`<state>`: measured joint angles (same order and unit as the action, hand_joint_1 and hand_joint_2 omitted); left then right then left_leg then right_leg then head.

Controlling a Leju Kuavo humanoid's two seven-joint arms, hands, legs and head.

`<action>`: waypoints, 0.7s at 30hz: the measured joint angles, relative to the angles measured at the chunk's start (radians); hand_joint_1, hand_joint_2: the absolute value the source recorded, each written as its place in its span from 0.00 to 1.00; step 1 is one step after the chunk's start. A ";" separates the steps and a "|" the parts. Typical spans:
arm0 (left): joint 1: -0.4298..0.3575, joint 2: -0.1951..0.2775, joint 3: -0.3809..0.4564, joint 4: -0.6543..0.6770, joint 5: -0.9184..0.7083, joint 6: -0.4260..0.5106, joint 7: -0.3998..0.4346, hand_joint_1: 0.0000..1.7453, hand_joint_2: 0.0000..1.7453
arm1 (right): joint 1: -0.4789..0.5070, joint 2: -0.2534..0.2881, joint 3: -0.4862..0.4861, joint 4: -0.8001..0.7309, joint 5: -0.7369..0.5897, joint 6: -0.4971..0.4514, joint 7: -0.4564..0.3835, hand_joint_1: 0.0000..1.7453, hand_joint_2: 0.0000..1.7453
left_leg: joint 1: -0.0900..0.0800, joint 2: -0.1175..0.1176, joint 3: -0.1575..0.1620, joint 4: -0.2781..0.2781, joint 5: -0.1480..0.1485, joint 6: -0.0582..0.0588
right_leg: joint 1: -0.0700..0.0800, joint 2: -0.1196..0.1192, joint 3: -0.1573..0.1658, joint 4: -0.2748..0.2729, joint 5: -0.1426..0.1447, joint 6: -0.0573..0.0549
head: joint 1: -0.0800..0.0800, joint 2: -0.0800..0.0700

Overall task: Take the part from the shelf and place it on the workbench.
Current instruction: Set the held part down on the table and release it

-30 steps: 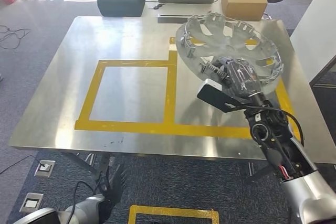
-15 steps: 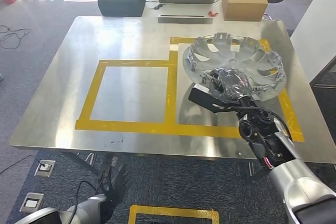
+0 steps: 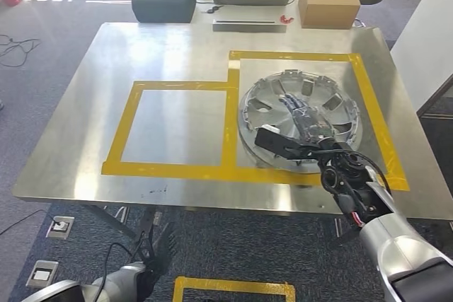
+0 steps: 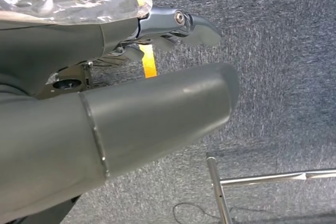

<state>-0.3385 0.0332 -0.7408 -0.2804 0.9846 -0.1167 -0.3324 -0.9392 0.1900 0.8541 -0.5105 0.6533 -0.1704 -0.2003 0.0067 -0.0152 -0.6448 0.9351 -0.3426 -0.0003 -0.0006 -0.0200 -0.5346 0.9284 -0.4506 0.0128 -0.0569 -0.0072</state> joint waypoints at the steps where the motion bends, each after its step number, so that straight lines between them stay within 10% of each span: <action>1: 0.000 0.000 0.000 0.000 0.000 0.000 0.000 0.00 0.00 | 0.000 0.000 0.000 0.003 -0.007 0.001 -0.008 0.00 0.00 | 0.000 0.000 0.000 0.000 0.000 0.000 | 0.000 0.000 0.000 0.000 0.000 0.000 | 0.000 0.000; 21: 0.000 0.001 -0.001 0.000 0.007 -0.003 0.000 0.00 0.00 | -0.006 0.001 -0.105 -0.032 -0.507 0.166 -0.251 0.00 0.00 | 0.000 0.001 0.002 0.000 0.000 0.000 | 0.000 0.001 0.001 0.000 0.000 0.000 | 0.000 0.000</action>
<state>-0.3383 0.0345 -0.7416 -0.2803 0.9920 -0.1197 -0.3325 -0.9450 0.1907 0.7487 -0.5427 0.1463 -0.0040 -0.4510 0.0068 -0.0146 -0.6428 0.9351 -0.3422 -0.0004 -0.0006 -0.0188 -0.5336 0.9285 -0.4502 0.0125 -0.0570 -0.0072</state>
